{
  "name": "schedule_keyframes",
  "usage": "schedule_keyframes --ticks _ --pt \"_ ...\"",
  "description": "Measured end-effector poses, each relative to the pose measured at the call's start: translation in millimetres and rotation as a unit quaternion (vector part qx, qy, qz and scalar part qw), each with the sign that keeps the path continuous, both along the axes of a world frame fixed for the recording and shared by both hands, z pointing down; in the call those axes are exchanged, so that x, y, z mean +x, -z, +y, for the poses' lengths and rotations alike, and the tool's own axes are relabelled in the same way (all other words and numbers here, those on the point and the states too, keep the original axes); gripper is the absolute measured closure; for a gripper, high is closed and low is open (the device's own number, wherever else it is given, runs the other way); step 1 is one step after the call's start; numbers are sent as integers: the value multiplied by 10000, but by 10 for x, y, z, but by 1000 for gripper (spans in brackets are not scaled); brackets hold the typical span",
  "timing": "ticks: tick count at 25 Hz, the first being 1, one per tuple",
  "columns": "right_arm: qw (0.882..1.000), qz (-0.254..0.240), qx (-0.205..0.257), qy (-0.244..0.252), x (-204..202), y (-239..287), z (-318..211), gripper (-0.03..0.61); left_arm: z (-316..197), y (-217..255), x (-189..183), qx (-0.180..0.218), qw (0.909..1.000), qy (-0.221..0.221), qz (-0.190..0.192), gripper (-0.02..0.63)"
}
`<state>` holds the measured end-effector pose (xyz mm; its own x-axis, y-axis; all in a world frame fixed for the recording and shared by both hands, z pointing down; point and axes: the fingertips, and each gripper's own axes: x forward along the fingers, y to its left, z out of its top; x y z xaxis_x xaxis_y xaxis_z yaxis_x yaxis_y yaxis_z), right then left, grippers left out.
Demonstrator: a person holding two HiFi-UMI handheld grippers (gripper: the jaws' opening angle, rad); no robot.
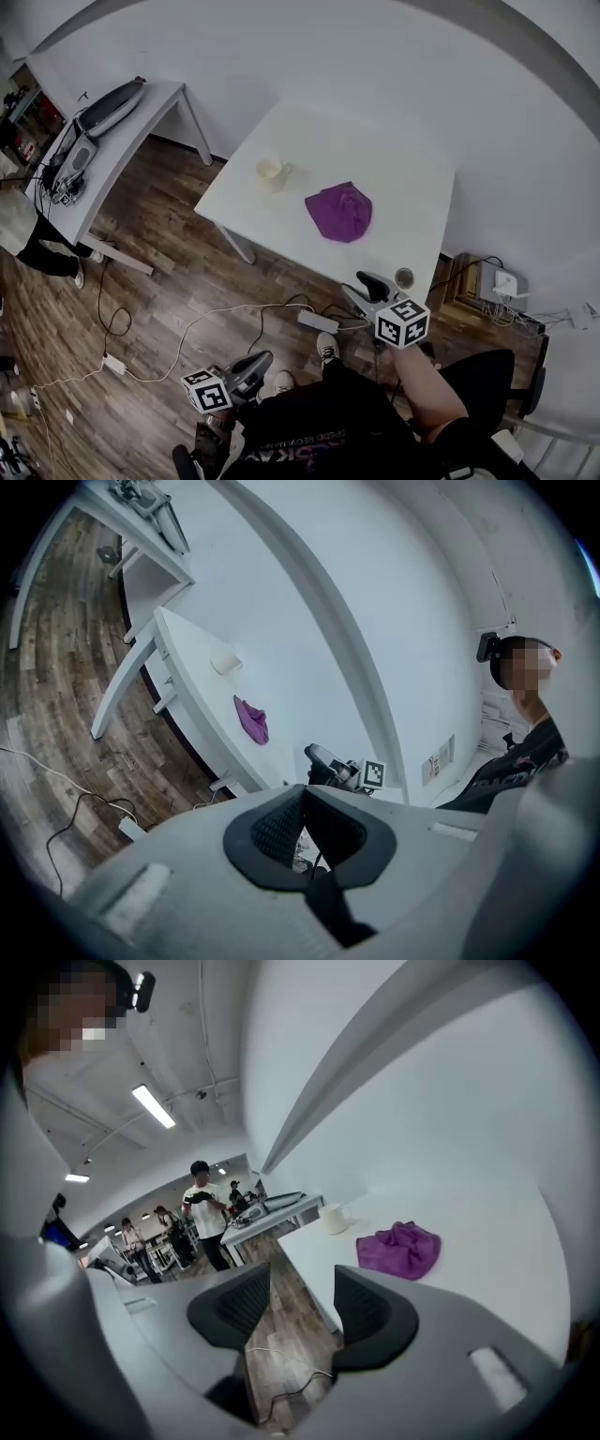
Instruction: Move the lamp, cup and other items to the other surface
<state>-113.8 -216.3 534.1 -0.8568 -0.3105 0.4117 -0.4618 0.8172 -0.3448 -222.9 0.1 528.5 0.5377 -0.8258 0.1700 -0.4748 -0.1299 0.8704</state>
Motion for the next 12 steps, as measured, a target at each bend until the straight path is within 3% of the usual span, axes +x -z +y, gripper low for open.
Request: schedule_keyframes --ticks 7,12 --pt "9920 1090 595 238 16 -454 -926 323 -267 -3 135 -91 9994 316 -42 618" --pt "9848 1636 527 237 -82 -830 -1563 284 -366 -21 154 -196 9979 608 -96 618"
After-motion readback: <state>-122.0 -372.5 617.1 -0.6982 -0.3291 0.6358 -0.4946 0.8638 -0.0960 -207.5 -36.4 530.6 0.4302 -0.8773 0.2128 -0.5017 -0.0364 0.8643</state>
